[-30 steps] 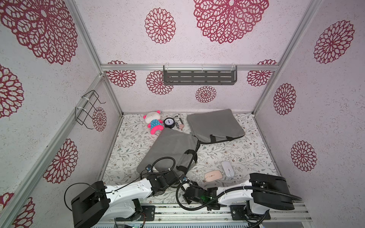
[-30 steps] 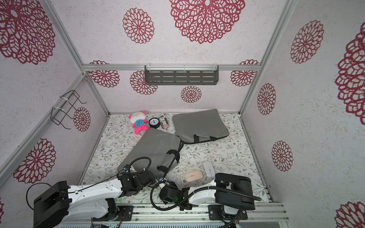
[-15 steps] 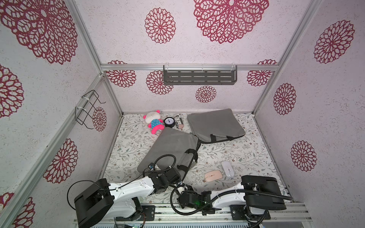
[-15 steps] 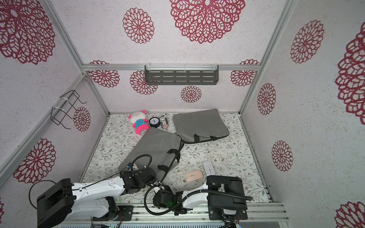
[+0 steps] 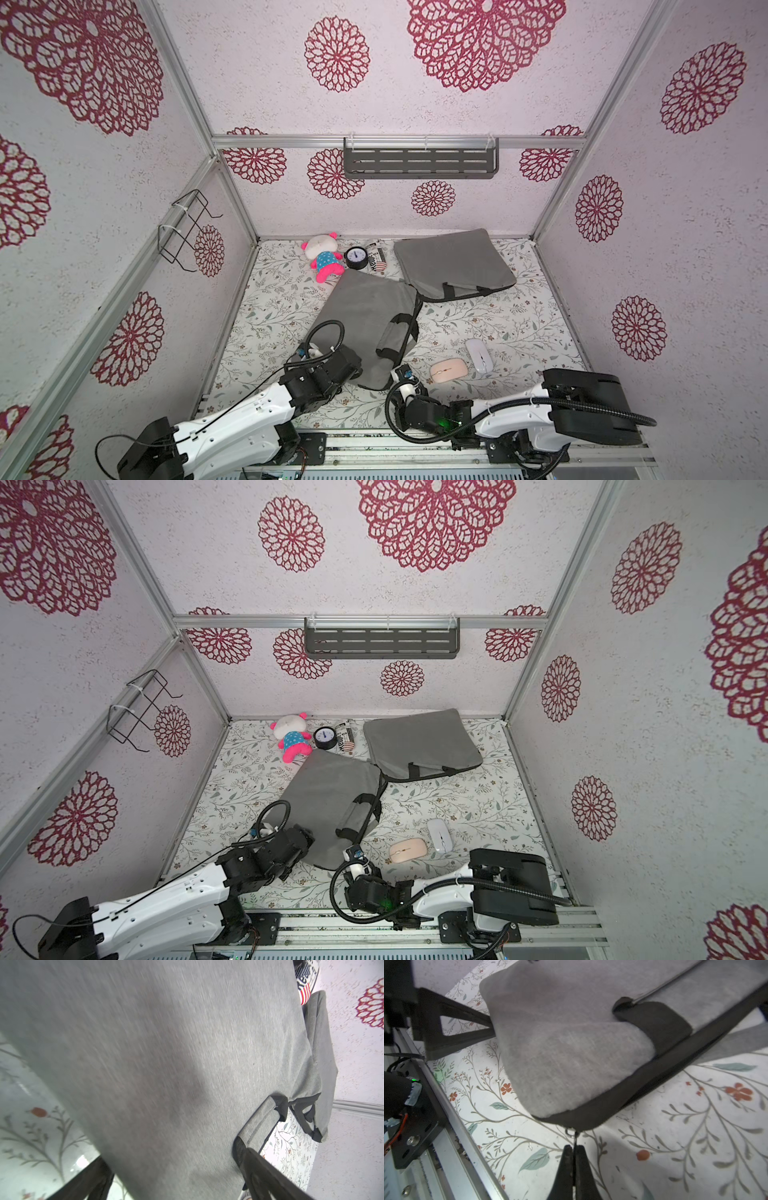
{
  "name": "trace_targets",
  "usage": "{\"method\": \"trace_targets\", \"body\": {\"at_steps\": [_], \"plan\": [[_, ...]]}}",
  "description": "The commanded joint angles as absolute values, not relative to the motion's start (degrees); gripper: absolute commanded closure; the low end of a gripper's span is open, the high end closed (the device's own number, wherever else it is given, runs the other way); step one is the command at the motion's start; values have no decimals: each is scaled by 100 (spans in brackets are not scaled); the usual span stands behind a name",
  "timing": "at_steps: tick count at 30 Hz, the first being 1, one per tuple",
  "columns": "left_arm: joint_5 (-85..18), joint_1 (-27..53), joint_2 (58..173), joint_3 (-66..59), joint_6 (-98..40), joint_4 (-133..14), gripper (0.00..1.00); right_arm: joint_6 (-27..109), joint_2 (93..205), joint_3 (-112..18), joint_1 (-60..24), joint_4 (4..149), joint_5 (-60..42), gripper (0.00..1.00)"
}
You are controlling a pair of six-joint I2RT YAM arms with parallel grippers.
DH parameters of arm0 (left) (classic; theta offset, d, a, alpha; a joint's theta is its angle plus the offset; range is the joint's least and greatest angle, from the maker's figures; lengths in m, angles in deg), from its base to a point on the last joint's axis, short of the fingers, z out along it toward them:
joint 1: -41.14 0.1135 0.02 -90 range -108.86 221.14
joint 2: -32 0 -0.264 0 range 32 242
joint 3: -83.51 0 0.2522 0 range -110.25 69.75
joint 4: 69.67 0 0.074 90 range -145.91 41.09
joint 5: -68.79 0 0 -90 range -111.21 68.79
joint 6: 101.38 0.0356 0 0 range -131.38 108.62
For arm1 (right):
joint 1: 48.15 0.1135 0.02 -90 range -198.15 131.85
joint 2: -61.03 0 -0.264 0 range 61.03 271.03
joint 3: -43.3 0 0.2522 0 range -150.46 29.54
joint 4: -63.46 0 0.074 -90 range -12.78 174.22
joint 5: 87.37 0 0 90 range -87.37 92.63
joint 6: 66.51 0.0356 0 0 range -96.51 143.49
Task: Put the mouse into the laptop bag
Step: Unzip the zipper on the zippered laptop bag.
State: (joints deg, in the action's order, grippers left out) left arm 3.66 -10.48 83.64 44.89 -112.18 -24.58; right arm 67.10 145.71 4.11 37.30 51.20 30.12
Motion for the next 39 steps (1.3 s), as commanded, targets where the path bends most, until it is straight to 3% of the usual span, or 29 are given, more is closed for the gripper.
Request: {"method": "trace_targets", "body": {"at_steps": [1,7,13,14,17,20,29,39], "plan": [[579,-932,8029,4740,-11332,-2061,2,7023,14155,743,3538,5481,3521,100],[471,-896,7799,5086,-11284,-2500,2,7215,13196,1244,3207,6108,3722,100],[316,-892,8524,5087,-11147,-3229,3,7261,12871,1444,3188,6108,3511,100],[306,-895,8707,5021,-11138,-3257,11,7262,12981,1383,3217,6080,3458,100],[270,-892,9149,4821,-11116,-3253,50,7237,13480,1072,3435,6087,3484,100],[252,-882,9430,4734,-11148,-3311,67,7210,14100,642,3672,6102,3515,100],[338,-846,9253,4828,-11246,-3246,73,6868,15552,-490,3980,5521,3007,100],[524,-782,8531,4974,-11333,-2676,81,6918,15663,-597,3991,5461,2828,100]]}}
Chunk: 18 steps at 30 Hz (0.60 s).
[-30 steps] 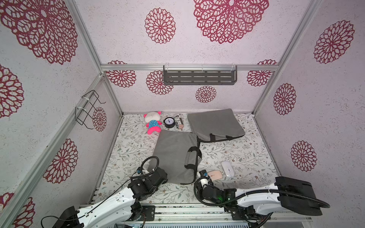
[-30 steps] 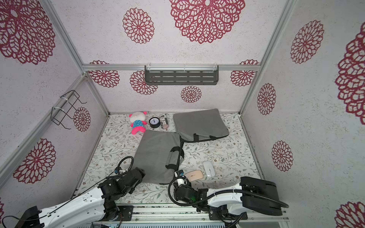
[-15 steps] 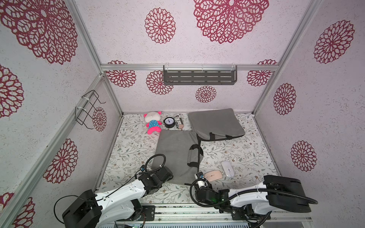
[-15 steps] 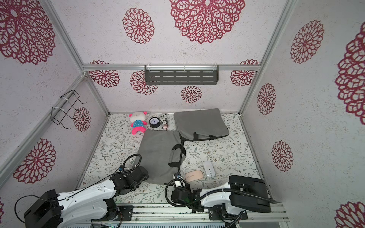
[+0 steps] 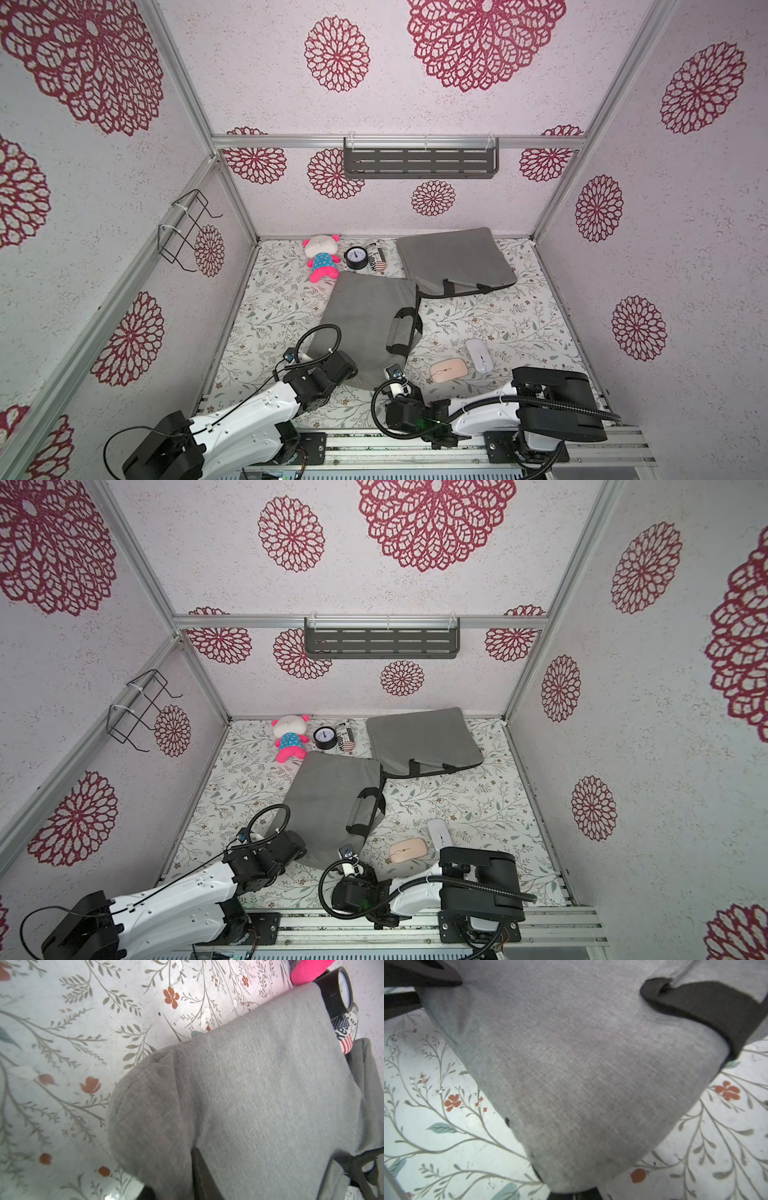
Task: Put the mouse into the laptop bag
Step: Unzip the zipper on the zippered laptop bag.
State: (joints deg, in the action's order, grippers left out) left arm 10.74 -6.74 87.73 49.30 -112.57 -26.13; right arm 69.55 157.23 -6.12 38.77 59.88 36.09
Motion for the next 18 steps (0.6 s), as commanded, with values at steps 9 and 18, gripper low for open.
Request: {"method": "trace_targets", "body": {"at_steps": [9,18], "plan": [[577,-755,7797,5239,-11317,-2682,86,7420,15142,106,4151,5656,2749,100],[578,-751,7824,5330,-11447,-2696,88,7281,14691,-168,4371,6211,2608,100]]}}
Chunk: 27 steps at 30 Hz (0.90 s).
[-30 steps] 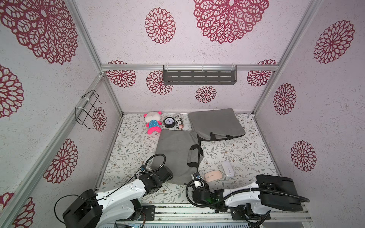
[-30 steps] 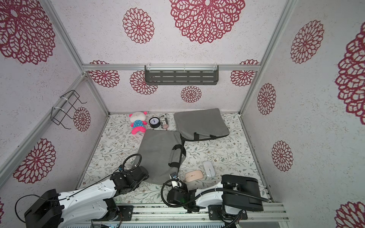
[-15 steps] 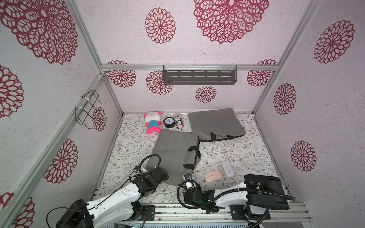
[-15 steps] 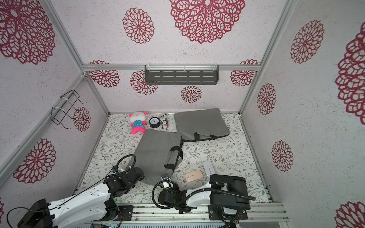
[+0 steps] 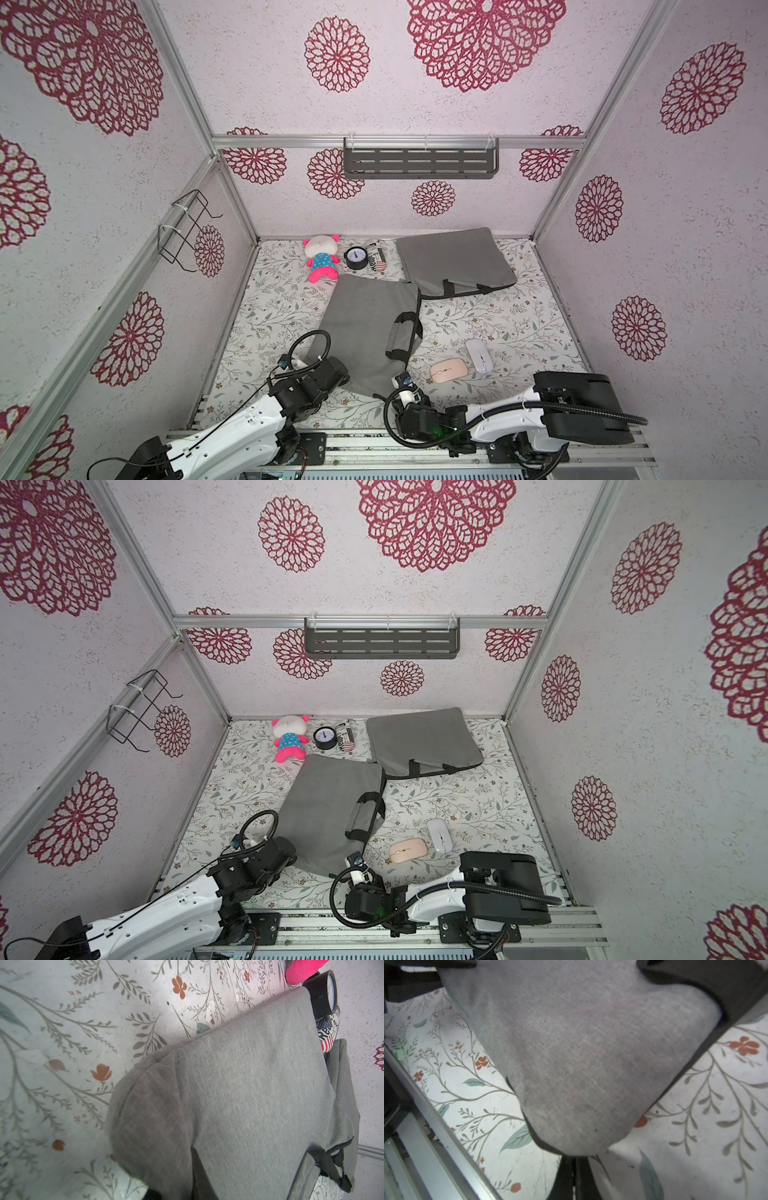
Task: Put the mouse into the laptop bag
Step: Unzip the zipper on the zippered laptop bag.
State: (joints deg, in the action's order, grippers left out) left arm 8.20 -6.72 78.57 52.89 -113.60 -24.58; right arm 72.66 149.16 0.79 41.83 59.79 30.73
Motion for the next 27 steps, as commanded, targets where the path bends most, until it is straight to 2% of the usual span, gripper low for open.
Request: {"method": "trace_targets", "body": {"at_steps": [1,3,4,7,9,11,15,19,20,22,23,24,25,27], "plan": [[561,-755,7836,5330,-11441,-2729,88,7258,14688,-204,4395,6257,2581,100],[530,-755,7853,5299,-11432,-2736,85,7266,14665,-227,4415,6366,2571,100],[501,-755,7869,5261,-11422,-2724,76,7286,14642,-204,4422,6384,2566,100],[264,-842,7955,5193,-11360,-2809,27,7297,14593,-149,4422,6406,2560,100],[78,-1062,8107,5162,-11361,-3122,10,7280,14609,-181,4422,6451,2533,100],[94,-1446,8308,5045,-11418,-3392,0,7245,14628,-226,4427,6520,2520,100],[450,-2333,8929,4564,-11703,-3551,2,7240,14529,-178,4422,6578,2606,100],[456,-2523,9894,4377,-11773,-4229,2,7207,14359,-97,4421,6573,2647,100],[456,-2501,10108,4337,-11802,-4339,12,7209,14327,-72,4420,6573,2640,100],[467,-2456,10504,4247,-11826,-4473,47,7222,14293,-11,4431,6557,2604,100],[460,-2428,10627,4205,-11834,-4487,59,7243,14292,13,4431,6537,2579,100],[425,-2388,10723,4173,-11832,-4526,67,7253,14302,42,4440,6519,2552,100],[384,-2341,10796,4158,-11787,-4624,71,7266,14309,68,4441,6502,2533,100],[306,-2259,10863,4162,-11685,-4816,72,7311,14312,119,4466,6489,2548,100]]}}
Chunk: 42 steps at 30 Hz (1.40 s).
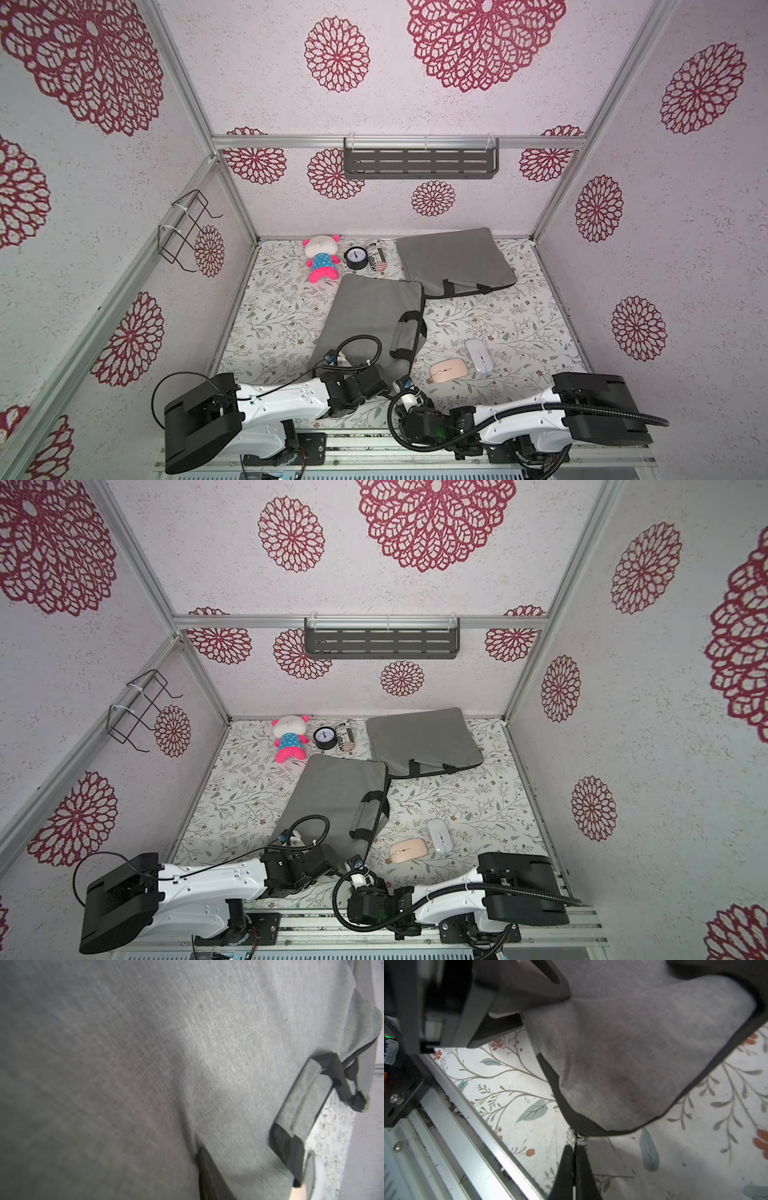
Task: Put the mouse into the laptop bag
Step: Unzip the zipper on the zippered laptop bag.
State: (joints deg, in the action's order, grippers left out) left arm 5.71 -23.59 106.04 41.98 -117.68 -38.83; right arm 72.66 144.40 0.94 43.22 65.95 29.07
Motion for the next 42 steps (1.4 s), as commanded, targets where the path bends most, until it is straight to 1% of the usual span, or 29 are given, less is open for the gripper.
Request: {"method": "trace_targets", "body": {"at_steps": [1,6,11,16,22,24,25,26,27,28,30,31,32,36,37,38,42], "plan": [[267,-2237,10888,4157,-11625,-4929,72,7326,14307,153,4466,6441,2562,100],[169,-2231,11082,3901,-11357,-5037,74,7342,14480,21,4466,6241,2697,100],[-46,-2241,11379,3784,-11272,-5261,72,7337,14791,-386,4455,6118,2956,100],[-152,-2240,11471,3907,-11342,-5475,64,7321,15103,-578,4364,5705,2968,100],[-88,-2232,11304,4082,-11420,-5457,55,7216,15329,-630,4257,5246,2751,100],[-9,-2232,11177,4115,-11454,-5305,51,7157,15327,-633,4264,5198,2734,100],[35,-2231,11111,4118,-11472,-5218,47,7161,15316,-619,4257,5197,2734,99],[65,-2225,11042,4123,-11474,-5139,40,7182,15293,-614,4260,5228,2751,93],[97,-2216,10957,4114,-11473,-5025,28,7198,15250,-598,4257,5281,2770,85],[119,-2208,10874,4086,-11470,-4862,16,7216,15191,-567,4259,5340,2790,73],[192,-2171,10683,3998,-11426,-4487,3,7330,15026,-457,4264,5541,2869,53],[230,-2138,10568,3927,-11409,-4181,1,7413,14904,-359,4259,5637,2914,47],[255,-2084,10461,3842,-11384,-3917,2,7501,14789,-270,4264,5731,2939,42],[338,-1749,10014,3490,-11362,-2688,2,8076,14152,105,4264,6441,3208,28],[377,-1682,9864,3477,-11356,-2547,2,8241,13967,179,4264,6676,3306,18],[431,-1640,9720,3506,-11353,-2498,2,8420,13800,226,4257,6957,3415,2],[960,-1532,8949,3814,-10640,-2824,2,9147,12993,379,4258,8102,3967,1]]}}
